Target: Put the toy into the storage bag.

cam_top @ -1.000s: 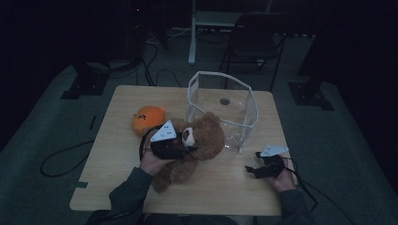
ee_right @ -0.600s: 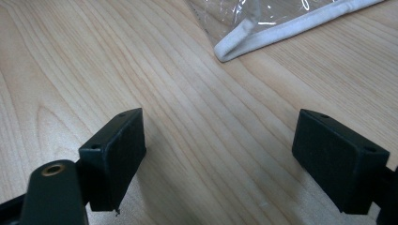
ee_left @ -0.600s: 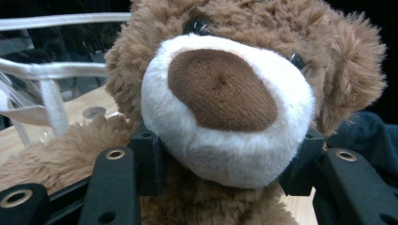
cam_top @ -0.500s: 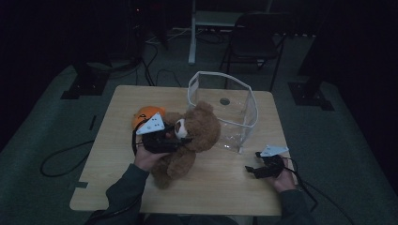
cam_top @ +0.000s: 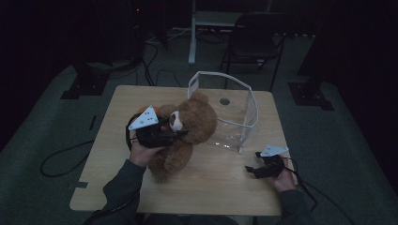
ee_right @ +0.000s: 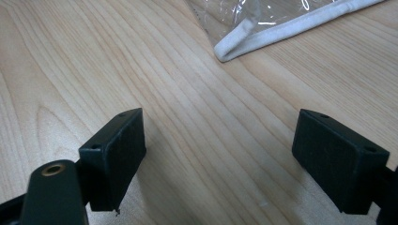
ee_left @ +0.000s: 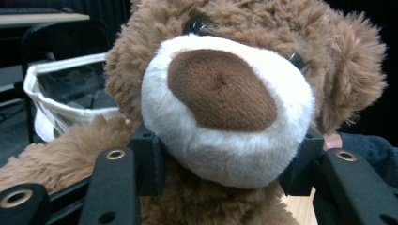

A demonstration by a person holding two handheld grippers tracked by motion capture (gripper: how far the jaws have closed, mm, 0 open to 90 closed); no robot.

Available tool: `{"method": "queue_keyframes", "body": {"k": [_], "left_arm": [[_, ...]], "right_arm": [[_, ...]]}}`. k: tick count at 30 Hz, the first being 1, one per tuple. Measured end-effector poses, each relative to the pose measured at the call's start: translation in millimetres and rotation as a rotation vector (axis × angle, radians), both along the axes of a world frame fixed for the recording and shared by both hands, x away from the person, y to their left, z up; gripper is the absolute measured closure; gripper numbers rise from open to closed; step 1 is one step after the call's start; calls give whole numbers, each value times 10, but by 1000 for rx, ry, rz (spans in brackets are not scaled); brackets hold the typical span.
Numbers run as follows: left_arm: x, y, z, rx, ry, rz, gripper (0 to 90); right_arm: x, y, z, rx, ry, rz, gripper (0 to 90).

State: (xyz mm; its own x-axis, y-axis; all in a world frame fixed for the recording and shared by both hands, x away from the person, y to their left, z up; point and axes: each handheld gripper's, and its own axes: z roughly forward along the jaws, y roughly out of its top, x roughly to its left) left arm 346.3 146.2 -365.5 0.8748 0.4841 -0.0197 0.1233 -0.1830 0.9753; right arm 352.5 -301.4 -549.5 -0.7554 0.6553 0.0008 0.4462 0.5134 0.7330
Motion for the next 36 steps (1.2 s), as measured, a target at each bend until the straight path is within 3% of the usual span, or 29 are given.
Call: {"method": "queue_keyframes", "body": {"k": [36], "left_arm": [[283,84,534,34,-70,47,453]], "right_arm": [[-1,0,1,0,1,-1,170]]}}
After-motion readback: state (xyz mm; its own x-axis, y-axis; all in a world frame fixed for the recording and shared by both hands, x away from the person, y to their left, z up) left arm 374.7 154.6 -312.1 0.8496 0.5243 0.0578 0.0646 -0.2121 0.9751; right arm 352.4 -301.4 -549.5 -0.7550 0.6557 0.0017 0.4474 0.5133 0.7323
